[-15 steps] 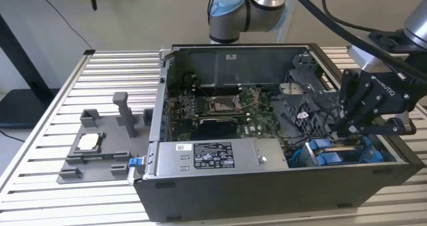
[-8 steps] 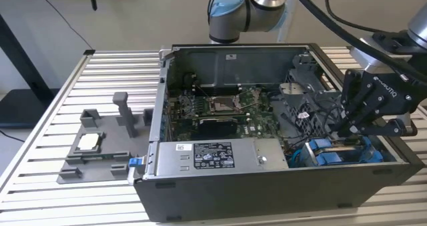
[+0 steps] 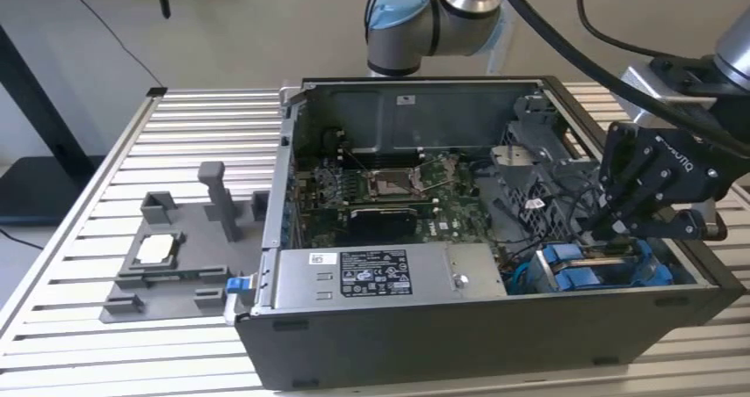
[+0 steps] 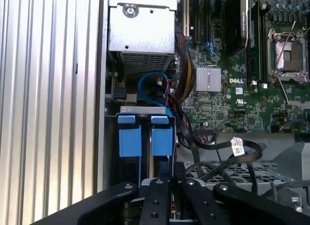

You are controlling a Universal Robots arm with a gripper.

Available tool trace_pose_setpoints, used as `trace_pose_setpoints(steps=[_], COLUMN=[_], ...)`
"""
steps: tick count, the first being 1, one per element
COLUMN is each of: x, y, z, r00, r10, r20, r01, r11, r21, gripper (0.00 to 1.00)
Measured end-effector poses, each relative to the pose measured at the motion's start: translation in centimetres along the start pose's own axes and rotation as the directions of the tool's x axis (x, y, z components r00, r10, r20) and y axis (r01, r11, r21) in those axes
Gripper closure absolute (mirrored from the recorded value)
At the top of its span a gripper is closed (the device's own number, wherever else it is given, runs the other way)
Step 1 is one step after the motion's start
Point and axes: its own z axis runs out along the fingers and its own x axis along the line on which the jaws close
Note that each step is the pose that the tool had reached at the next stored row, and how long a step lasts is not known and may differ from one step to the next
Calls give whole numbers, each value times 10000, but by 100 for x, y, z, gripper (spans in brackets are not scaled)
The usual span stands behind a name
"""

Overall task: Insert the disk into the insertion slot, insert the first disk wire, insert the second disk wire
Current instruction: 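Insert the second disk wire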

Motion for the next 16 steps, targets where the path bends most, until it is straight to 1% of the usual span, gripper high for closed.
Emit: trace_pose_setpoints(steps=[5,6,8,9,11,12,16], x=[1,1,3,3,4,4,7], y=[-2,-3,-3,-3,-6,-6,-8], z=[3,8,17,22,32,38,57], r00=[10000,10000,10000,10000,9999,9998,9998], r10=[8,6,-1,-8,-25,-29,-29], r20=[2,11,52,84,171,194,196], r01=[-8,-6,1,7,24,27,27], r11=[10000,10000,10000,10000,9999,9999,9999], r21=[4,11,44,70,107,115,116], gripper=[84,84,84,84,84,84,84])
